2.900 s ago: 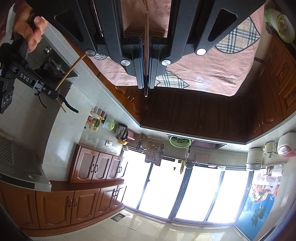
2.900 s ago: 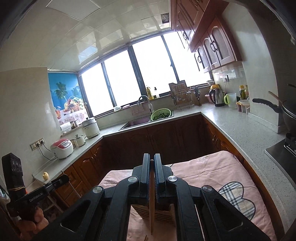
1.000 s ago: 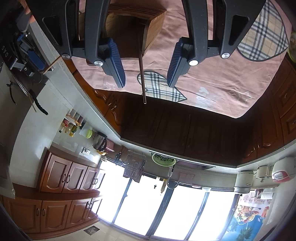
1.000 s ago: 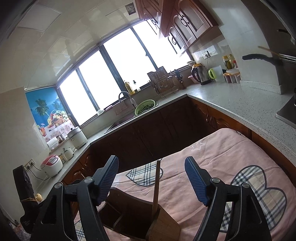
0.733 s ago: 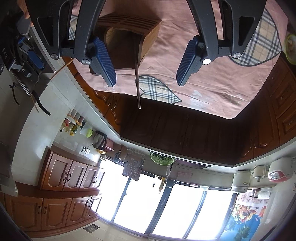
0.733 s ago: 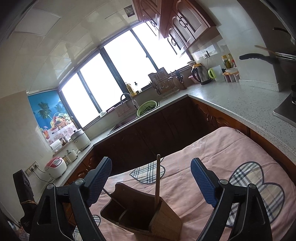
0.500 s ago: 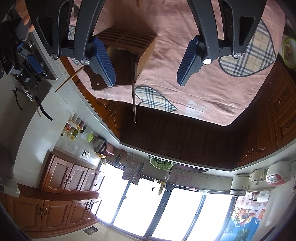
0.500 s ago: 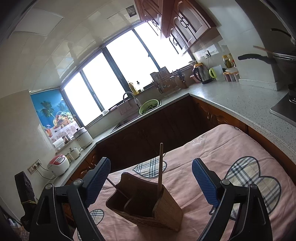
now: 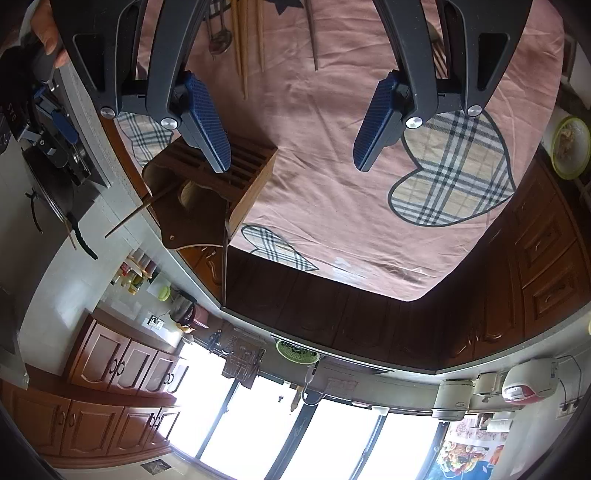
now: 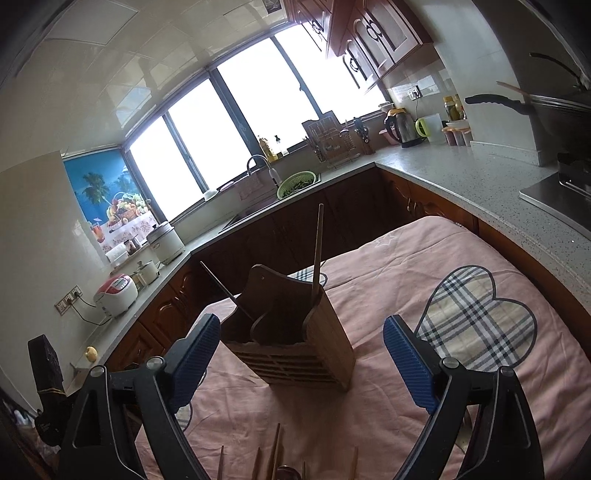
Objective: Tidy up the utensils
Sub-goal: 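Move both open tools back to the remaining utensils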
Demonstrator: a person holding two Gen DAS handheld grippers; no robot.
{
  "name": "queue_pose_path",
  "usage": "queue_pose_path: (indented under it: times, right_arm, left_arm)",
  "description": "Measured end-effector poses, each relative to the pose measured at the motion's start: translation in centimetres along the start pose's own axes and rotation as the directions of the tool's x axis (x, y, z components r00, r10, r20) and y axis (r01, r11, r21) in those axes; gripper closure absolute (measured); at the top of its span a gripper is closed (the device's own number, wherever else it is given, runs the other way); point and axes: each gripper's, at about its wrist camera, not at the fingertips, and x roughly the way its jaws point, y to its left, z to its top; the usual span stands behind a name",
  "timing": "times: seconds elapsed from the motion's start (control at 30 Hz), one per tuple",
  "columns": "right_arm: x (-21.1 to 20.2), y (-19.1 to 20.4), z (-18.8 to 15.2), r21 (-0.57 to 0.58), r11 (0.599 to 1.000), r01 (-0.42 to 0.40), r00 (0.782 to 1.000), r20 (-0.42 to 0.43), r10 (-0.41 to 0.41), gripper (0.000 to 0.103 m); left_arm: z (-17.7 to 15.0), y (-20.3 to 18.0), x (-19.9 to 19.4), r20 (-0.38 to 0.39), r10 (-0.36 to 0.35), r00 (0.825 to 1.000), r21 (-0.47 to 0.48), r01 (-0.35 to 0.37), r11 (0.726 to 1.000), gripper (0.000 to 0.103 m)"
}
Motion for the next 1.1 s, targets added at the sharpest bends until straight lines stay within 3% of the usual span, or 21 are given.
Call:
queue_pose_path:
  times: [0.57,0.9,1.1]
  right_arm:
    - [-2.3,-0.8,-4.9,-0.016,0.999,0.052,0.993,-0.101,-0.054,0.012]
    - [-0.9,-0.5,-6.3,-0.046,0.996,0.072,0.984,-0.162,-0.078,0.012]
    - [1.0,-0.6,-7.7,-0.074,0.992,0.103,0.966,-0.231,-0.118,0.016]
  left_arm:
    - [-1.7,-0.6,-1.9,-0.106,0.020,0.994,0.010,-0.019,1.000,0.034]
    - [-2.0,-2.1,1.2,-0.185,0.011,0.983,0.050,-0.001,0.999,0.035]
    - [-2.1,-3.2,3.7,-0.234,0.010,0.972,0.064,0.005,0.998,0.036]
